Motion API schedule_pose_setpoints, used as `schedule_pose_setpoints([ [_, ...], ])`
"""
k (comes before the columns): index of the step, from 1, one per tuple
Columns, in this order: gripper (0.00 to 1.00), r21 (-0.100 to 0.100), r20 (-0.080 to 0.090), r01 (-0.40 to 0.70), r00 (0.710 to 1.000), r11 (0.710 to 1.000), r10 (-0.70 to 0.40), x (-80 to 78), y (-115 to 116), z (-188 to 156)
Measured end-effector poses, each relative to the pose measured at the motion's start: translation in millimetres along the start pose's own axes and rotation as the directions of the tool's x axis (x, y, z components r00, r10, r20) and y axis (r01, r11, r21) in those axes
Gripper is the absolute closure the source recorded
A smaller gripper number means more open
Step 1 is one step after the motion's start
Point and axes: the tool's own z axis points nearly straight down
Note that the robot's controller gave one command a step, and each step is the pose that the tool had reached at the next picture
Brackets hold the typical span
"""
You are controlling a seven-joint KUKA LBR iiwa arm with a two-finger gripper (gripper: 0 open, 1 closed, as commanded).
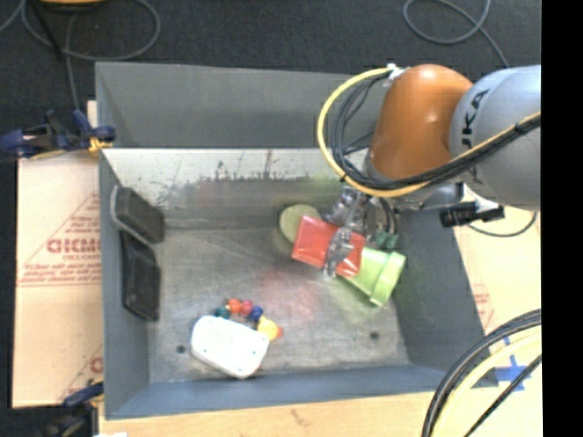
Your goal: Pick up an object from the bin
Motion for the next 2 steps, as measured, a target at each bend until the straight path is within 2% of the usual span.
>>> schedule_pose_setpoints([
  [1, 1.00, 0.000, 0.000, 0.000, 1.000, 1.000, 0.000, 0.0, 0.0, 0.0],
  [2, 1.00, 0.000, 0.001, 0.051, 0.999, 0.999, -0.051, -26.0, 14.6, -206.0],
])
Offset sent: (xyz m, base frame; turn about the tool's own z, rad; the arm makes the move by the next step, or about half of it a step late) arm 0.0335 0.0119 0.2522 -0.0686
